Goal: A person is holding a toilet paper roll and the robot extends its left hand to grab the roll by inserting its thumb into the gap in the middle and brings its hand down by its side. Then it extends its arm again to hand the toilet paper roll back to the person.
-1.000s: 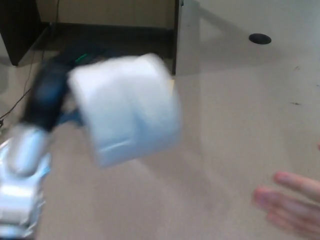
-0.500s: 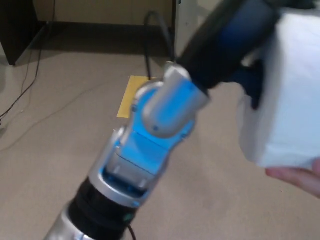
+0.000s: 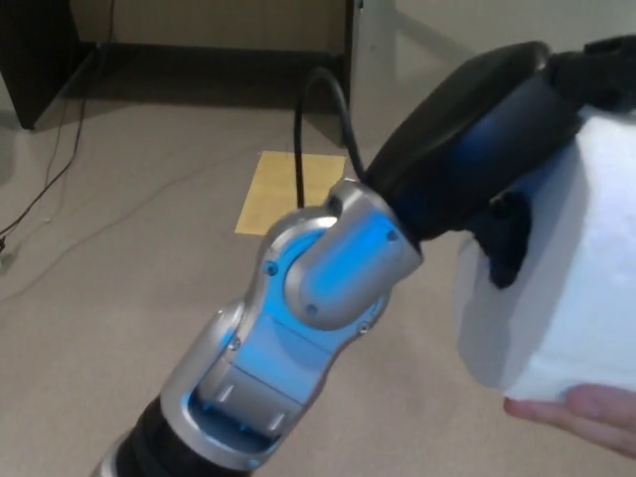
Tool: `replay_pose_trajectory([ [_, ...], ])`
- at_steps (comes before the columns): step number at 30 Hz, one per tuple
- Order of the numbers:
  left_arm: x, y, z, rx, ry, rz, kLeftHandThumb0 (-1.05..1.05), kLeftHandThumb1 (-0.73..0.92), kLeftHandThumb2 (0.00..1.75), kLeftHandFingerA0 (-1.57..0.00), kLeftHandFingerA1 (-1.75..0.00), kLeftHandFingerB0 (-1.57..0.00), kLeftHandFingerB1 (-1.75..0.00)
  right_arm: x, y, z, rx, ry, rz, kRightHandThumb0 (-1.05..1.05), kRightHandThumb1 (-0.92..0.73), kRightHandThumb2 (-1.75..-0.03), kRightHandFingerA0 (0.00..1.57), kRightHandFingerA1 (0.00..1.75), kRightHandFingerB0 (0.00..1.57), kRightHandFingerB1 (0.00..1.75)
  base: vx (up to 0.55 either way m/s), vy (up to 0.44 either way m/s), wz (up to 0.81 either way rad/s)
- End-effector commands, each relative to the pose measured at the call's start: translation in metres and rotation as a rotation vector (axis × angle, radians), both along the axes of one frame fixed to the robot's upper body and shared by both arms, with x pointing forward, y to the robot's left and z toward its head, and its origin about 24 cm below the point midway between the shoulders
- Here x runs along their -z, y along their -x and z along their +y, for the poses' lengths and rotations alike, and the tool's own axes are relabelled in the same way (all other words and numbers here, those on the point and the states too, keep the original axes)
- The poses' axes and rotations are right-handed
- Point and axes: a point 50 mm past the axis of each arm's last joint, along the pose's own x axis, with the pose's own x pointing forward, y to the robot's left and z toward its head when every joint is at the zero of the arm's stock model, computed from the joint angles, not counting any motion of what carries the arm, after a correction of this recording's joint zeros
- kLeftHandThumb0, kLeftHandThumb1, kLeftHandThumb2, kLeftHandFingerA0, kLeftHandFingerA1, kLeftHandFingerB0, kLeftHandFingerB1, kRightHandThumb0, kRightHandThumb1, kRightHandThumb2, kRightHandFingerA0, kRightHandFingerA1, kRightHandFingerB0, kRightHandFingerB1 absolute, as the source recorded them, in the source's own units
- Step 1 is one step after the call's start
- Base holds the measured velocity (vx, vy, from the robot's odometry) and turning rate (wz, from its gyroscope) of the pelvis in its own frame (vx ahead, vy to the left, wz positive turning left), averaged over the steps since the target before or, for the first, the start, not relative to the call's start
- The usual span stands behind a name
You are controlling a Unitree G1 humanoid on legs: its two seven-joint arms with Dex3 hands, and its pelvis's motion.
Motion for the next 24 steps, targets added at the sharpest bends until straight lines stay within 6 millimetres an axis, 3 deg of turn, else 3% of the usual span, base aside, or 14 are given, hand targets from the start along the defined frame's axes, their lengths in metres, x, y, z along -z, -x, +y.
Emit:
replay_pose_trajectory([
  [1,0.005,-0.008,0.013,-0.063,-0.073,0.035,-0.59,0.49,0.76,-0.37,-0.46,-0.09,-0.37,-0.003,-0.002,-0.006,0.004,0.018,0.014,-0.45,-0.57,-0.86,0.59,0.65,0.33,0.50,0.00,0.000,0.00],
  [2,0.004,-0.008,0.016,-0.094,-0.104,0.017,-0.33,0.30,0.88,0.00,-0.46,0.00,-0.49,-0.003,-0.001,-0.006,0.004,0.018,0.013,-0.46,-0.56,-0.86,0.59,0.65,0.33,0.50,0.00,0.000,0.00],
  [3,0.004,-0.008,0.017,-0.094,-0.109,0.015,-0.66,0.43,0.75,-0.15,-0.41,-0.04,-0.20,-0.003,-0.001,-0.006,0.005,0.018,0.013,-0.46,-0.56,-0.86,0.59,0.65,0.33,0.50,0.00,0.000,0.00],
  [6,0.002,-0.008,0.022,-0.071,-0.130,0.029,-0.73,0.44,0.79,-0.12,-0.40,-0.04,-0.20,-0.002,0.001,-0.006,0.007,0.015,0.016,-0.45,-0.56,-0.86,0.59,0.66,0.33,0.50,0.00,0.000,0.00],
  [7,0.001,-0.008,0.024,-0.064,-0.148,0.043,-0.81,0.44,0.69,-0.13,-0.35,-0.06,-0.17,-0.002,0.001,-0.006,0.011,0.006,0.014,-0.45,-0.55,-0.86,0.59,0.66,0.33,0.50,0.00,0.000,0.00],
  [8,0.001,-0.007,0.025,-0.064,-0.151,0.045,-0.81,0.44,0.69,-0.13,-0.35,-0.06,-0.17,-0.002,0.001,-0.006,0.011,0.005,0.014,-0.45,-0.55,-0.86,0.59,0.66,0.33,0.50,0.00,0.000,0.00],
  [9,-0.001,-0.008,0.027,-0.054,-0.160,0.055,-0.71,0.42,0.83,-0.02,-0.37,0.00,-0.17,-0.002,0.001,-0.006,0.015,0.003,0.015,-0.45,-0.55,-0.85,0.58,0.66,0.33,0.50,0.00,0.000,0.00],
  [16,-0.005,-0.015,0.056,-0.016,-0.184,0.125,-0.64,0.36,0.80,0.00,-0.17,0.00,-0.13,-0.001,0.001,-0.005,0.000,0.014,0.015,-0.45,-0.55,-0.87,0.60,0.68,0.36,0.52,0.00,0.000,0.00],
  [21,-0.006,-0.019,0.089,-0.048,-0.192,0.195,-0.59,0.34,0.78,0.00,-0.18,0.00,-0.15,0.000,0.003,-0.006,0.008,0.015,0.022,-0.46,-0.55,-0.87,0.62,0.68,0.36,0.51,0.00,0.000,0.00],
  [22,-0.006,-0.019,0.096,-0.058,-0.191,0.210,-0.66,0.43,0.54,0.00,-0.21,0.00,-0.16,0.000,0.002,-0.005,0.006,0.013,0.020,-0.46,-0.55,-0.86,0.60,0.67,0.36,0.52,0.00,0.000,0.00],
  [23,-0.005,-0.018,0.109,-0.096,-0.199,0.224,-0.58,0.35,0.77,0.00,-0.22,0.00,-0.15,0.000,0.002,-0.004,0.006,0.012,0.019,-0.45,-0.55,-0.86,0.58,0.65,0.36,0.51,0.00,0.000,0.00],
  [24,-0.004,-0.018,0.115,-0.107,-0.198,0.230,-0.57,0.35,0.77,-0.01,-0.27,0.00,-0.15,0.001,0.002,-0.004,0.004,0.013,0.018,-0.45,-0.55,-0.86,0.58,0.65,0.36,0.52,0.00,0.000,0.00],
])
